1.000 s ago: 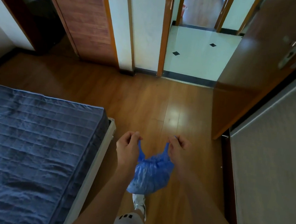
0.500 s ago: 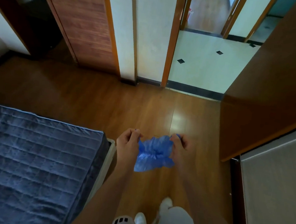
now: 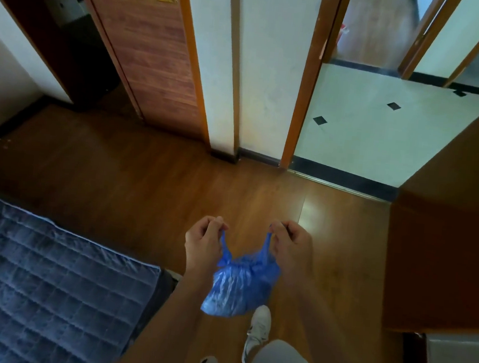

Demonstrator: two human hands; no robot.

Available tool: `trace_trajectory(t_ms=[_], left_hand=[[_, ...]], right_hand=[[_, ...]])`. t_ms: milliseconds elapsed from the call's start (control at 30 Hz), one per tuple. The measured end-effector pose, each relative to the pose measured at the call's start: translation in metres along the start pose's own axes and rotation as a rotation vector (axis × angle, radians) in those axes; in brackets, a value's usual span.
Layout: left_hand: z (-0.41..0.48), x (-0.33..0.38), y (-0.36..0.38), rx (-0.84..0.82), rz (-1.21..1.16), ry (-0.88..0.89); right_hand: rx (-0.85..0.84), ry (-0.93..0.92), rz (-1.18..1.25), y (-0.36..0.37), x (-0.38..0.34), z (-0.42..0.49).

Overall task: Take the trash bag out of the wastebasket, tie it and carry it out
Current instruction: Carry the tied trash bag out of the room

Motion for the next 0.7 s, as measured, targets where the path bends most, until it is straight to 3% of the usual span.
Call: trace_trajectory(t_ms=[267, 700], left_hand=[[0.105, 0.038, 0.071, 0.009, -0.075, -0.011], [0.284, 0.06, 0.122, -0.011, -0.054, -0.007]], right_hand=[[-0.026, -0.033, -0.077, 0.013, -0.052, 0.137], [-0.008, 0.015, -0.082, 0.054, -0.076, 0.305]])
Point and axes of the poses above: each hand's wrist, its own z-axis towards the middle knuckle, its own y-axis out of the palm, x = y × z, the point moved 7 cm from there along z, towards the middle knuckle, and after that the axes turned 2 degrees about y, right-handed, at the moved point
